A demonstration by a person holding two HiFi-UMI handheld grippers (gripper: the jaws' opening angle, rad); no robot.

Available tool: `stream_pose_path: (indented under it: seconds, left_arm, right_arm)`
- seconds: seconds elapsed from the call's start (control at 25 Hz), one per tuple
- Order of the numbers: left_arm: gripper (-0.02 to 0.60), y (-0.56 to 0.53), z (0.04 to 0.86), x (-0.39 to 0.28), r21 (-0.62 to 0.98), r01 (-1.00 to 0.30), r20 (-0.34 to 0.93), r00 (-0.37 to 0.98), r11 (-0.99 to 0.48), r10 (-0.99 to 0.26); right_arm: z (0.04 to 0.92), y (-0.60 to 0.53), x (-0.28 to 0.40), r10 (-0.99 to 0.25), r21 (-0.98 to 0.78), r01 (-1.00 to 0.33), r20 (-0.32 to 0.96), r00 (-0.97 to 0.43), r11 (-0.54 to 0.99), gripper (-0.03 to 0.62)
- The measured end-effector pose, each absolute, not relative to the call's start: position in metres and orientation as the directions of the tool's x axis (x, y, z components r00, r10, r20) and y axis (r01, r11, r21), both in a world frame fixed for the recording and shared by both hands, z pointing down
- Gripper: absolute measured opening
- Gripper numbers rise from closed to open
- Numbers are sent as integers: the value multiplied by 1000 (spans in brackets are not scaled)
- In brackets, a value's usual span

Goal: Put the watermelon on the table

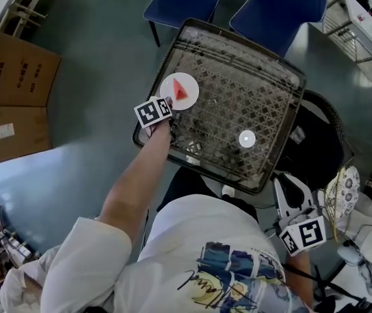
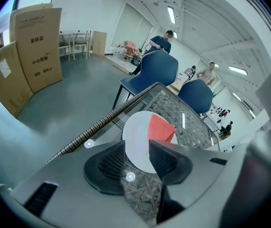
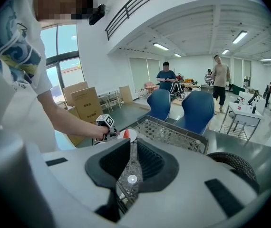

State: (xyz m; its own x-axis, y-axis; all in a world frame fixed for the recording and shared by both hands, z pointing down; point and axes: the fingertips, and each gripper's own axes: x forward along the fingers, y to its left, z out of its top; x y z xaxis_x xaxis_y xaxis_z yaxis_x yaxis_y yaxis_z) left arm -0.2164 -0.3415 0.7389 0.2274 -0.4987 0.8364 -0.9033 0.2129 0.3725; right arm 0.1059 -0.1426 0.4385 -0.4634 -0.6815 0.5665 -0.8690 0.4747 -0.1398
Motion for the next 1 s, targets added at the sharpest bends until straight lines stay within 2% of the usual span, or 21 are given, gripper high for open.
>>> stream_pose_path:
  seconds: [0.24, 0.28, 0.4, 0.56, 0.68, 0.84, 1.0]
  left_arm:
    - [149, -301, 703, -205, 558, -799, 725, 338, 223, -600]
    - [132, -291, 696, -201, 591, -777, 700, 362, 215, -616]
    - [11, -255, 671, -187, 667, -725, 626, 423, 170, -655]
    - [9, -203, 626, -159, 721, -689, 544, 502, 69, -672]
    - [9, -158, 595, -132, 722, -692, 514, 552, -16, -657]
    - [9, -95, 555, -89, 651, -744, 524, 583, -149, -621]
    - [9, -26, 497, -48, 592, -756, 479, 609, -280, -632]
  right_arm:
    - [438, -128, 109, -656, -140, -822, 535, -532, 553, 44]
    - [438, -123, 111, -646, -143, -809, 530, -549, 570, 44]
    - [441, -107, 118, -613, -147, -767, 516, -598, 625, 44]
    - [436, -91, 130, -580, -141, -715, 489, -652, 685, 34]
    - [430, -74, 139, -561, -143, -677, 452, -693, 721, 27]
    - [428, -41, 156, -526, -135, -628, 431, -733, 766, 23]
    - [428, -1, 175, -490, -139, -588, 422, -763, 797, 23]
